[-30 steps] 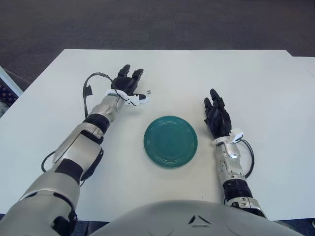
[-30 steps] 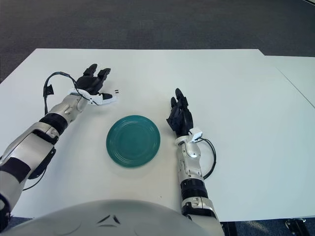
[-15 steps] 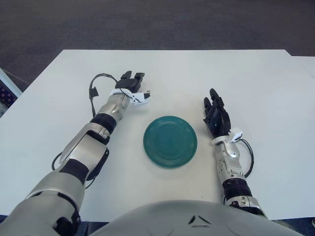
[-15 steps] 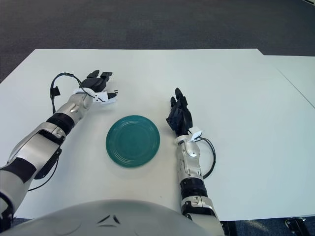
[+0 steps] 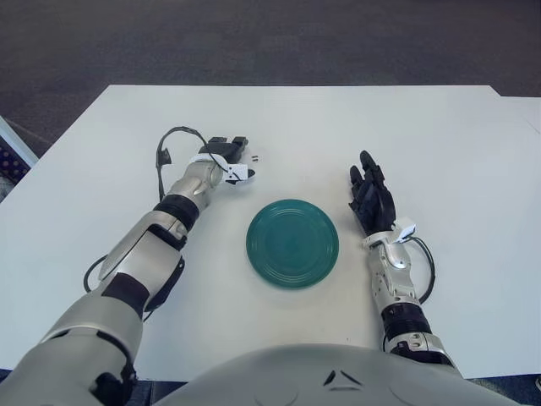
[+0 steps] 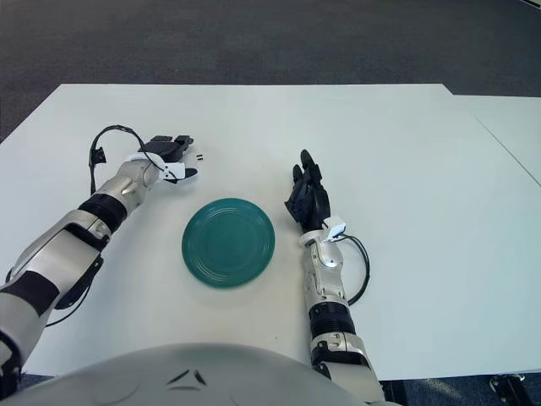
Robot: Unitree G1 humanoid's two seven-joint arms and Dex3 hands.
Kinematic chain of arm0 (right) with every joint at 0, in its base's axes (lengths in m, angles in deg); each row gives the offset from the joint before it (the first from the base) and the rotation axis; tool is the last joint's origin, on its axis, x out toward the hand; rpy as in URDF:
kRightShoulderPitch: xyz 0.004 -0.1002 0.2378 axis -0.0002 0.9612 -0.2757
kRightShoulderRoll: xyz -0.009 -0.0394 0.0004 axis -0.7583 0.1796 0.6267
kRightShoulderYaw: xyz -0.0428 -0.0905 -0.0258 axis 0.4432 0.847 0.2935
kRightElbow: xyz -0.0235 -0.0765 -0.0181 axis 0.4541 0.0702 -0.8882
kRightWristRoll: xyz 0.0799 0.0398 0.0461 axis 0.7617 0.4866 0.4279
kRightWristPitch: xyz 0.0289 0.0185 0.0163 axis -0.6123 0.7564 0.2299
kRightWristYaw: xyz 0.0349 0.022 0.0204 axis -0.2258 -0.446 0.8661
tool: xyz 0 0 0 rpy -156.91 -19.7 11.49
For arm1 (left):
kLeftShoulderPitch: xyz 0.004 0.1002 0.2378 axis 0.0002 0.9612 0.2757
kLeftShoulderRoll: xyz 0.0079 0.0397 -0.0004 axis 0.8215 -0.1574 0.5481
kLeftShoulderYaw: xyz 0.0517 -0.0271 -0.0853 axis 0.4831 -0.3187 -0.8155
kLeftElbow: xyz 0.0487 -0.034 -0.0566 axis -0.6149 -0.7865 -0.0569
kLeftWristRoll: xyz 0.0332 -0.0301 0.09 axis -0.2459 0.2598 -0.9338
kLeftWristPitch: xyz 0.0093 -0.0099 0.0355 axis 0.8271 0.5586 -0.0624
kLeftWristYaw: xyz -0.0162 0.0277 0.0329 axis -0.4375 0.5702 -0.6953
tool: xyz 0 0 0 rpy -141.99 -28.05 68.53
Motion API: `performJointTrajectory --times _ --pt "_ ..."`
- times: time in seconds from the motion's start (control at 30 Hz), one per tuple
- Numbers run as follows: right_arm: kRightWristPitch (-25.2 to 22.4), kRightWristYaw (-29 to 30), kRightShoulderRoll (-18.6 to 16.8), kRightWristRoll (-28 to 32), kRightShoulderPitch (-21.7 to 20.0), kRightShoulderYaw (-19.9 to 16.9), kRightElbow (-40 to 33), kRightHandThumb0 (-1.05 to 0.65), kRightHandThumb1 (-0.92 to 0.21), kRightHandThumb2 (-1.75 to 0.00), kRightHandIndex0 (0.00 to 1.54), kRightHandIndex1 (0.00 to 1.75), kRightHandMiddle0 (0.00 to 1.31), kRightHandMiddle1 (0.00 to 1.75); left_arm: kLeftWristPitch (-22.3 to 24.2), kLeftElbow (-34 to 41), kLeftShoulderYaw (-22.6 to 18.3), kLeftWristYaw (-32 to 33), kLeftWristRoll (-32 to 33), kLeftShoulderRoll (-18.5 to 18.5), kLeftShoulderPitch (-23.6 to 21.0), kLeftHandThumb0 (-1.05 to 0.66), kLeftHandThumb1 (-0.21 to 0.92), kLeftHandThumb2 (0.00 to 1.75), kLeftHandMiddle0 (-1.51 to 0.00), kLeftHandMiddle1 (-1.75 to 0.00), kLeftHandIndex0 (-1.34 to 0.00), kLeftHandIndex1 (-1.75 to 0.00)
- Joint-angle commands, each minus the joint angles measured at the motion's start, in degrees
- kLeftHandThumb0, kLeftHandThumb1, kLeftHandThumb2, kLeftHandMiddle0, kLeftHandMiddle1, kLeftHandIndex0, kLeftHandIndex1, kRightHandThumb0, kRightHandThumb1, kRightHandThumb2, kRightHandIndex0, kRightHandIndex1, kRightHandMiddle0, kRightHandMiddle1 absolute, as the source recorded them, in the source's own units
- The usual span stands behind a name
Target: Put the charger into the plate.
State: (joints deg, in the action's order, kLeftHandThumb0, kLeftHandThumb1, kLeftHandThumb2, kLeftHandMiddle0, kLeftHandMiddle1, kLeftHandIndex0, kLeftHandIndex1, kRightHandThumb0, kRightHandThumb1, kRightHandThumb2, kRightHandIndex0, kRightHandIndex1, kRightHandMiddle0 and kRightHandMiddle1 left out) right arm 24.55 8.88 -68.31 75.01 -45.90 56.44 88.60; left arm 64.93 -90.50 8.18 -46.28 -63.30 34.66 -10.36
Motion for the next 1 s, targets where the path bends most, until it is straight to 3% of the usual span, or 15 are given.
performJointTrajectory --times 0.0,0.97 --pt "-4.7 0.1 -1.1 0.8 7.0 -0.3 7.0 -0.97 -0.92 -0.98 0.00 0.00 0.00 0.11 -0.4 -0.7 1.0 -0.2 -1.1 1.2 -1.0 -1.05 0.92 0.69 0.00 0.00 0.00 -0.54" --pt "-5.2 0.0 -1.2 1.6 7.9 -1.6 5.6 -0.96 -0.92 -0.95 0.00 0.00 0.00 0.20 -3.3 -4.7 4.7 -0.3 -5.1 6.0 -1.9 -1.05 0.92 0.73 0.00 0.00 0.00 -0.51"
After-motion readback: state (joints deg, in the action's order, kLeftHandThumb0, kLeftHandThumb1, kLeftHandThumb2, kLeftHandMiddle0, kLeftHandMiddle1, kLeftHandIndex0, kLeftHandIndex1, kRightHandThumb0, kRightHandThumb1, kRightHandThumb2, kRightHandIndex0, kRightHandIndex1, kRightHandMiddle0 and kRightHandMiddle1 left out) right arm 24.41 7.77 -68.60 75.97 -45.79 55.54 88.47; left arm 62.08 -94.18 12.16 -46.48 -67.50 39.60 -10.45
